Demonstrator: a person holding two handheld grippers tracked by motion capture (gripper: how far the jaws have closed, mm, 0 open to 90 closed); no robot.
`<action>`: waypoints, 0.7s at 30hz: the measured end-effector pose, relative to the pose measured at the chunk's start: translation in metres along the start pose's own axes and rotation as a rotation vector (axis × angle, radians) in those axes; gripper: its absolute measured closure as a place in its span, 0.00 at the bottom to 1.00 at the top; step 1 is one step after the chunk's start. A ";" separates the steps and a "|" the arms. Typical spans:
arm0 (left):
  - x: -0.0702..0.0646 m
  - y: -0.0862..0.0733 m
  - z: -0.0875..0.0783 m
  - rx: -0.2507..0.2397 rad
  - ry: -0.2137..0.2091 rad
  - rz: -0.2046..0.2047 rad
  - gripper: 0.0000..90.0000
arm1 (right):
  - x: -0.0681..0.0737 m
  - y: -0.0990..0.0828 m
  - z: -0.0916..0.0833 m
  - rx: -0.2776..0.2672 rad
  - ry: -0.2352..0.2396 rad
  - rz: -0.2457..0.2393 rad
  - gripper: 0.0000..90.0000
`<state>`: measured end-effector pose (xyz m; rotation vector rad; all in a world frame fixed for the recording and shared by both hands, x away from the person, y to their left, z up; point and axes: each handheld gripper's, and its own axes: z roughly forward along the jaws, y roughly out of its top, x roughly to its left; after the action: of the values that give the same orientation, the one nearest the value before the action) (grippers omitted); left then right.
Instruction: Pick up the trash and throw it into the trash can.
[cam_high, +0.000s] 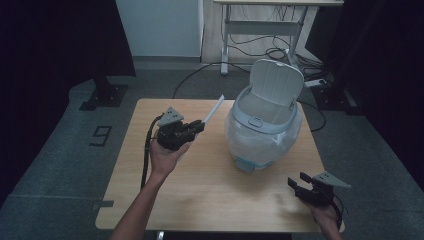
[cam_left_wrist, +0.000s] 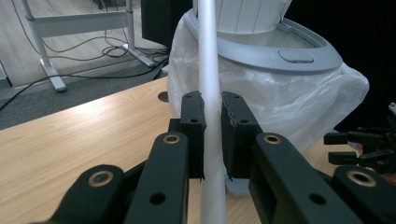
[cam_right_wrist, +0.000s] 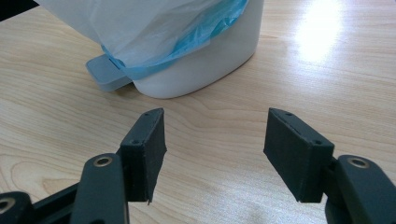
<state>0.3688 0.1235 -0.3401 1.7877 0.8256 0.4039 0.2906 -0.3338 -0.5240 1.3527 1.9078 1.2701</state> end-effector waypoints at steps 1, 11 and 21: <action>0.000 0.001 0.000 -0.001 -0.002 0.000 0.89 | 0.000 0.000 0.000 0.000 -0.001 -0.002 0.42; -0.005 0.022 0.000 -0.018 -0.016 0.008 0.89 | 0.001 0.000 0.002 0.007 0.000 -0.008 0.42; -0.009 0.035 0.004 -0.016 -0.019 0.020 0.89 | 0.000 -0.001 0.002 0.007 -0.002 -0.009 0.42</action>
<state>0.3770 0.1075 -0.3081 1.7842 0.7893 0.4046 0.2913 -0.3329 -0.5253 1.3475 1.9166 1.2579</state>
